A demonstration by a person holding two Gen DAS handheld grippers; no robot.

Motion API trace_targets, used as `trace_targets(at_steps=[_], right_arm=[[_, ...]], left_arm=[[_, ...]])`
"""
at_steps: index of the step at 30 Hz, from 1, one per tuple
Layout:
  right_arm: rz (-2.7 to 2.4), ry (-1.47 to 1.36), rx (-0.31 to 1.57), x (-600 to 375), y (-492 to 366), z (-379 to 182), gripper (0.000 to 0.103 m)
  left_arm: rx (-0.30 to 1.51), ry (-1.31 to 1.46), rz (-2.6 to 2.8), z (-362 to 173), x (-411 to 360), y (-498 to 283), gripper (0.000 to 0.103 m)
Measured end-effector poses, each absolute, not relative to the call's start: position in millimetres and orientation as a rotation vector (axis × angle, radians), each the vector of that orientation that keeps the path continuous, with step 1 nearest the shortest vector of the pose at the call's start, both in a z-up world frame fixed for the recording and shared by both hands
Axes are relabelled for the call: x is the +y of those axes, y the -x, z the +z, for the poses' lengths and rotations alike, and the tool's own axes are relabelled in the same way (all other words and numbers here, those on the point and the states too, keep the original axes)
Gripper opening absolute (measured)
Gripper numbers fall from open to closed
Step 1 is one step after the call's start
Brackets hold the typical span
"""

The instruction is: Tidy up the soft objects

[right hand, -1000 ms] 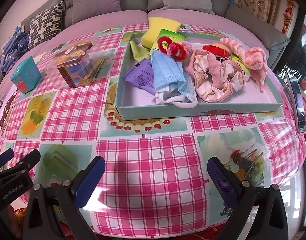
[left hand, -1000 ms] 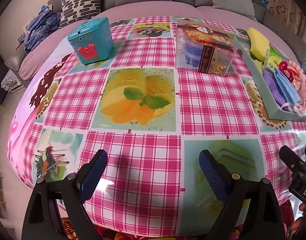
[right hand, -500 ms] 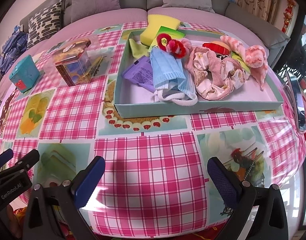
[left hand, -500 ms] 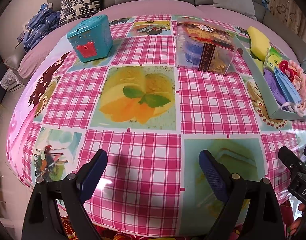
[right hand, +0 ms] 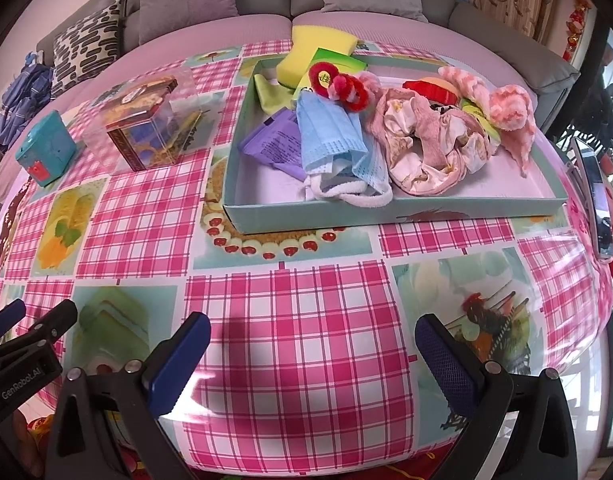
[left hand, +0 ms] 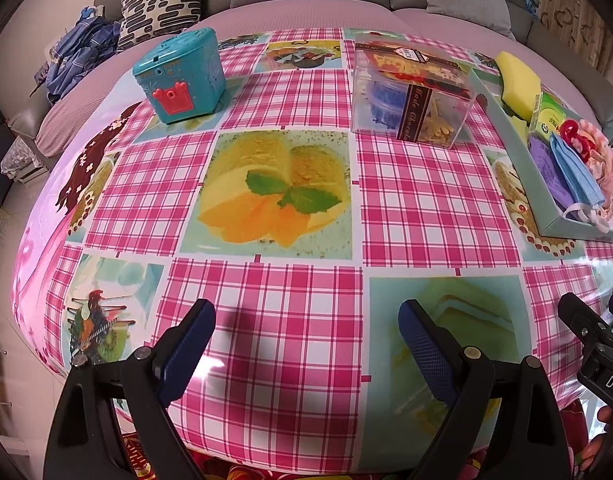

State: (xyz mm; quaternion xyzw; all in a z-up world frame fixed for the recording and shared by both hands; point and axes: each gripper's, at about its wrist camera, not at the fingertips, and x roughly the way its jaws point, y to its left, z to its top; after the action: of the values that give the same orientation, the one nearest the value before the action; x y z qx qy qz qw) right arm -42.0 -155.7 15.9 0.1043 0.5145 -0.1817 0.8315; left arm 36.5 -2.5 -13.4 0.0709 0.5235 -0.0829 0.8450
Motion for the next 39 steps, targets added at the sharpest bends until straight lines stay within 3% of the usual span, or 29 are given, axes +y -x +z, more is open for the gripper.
trace_targets(at_steps=[39], right_arm=[[-0.397, -0.234, 1.105, -156.7, 40.8, 12.0, 0.103]], left_arm=[[1.135, -0.132, -0.188, -18.6, 1.6, -39.5, 0.093]])
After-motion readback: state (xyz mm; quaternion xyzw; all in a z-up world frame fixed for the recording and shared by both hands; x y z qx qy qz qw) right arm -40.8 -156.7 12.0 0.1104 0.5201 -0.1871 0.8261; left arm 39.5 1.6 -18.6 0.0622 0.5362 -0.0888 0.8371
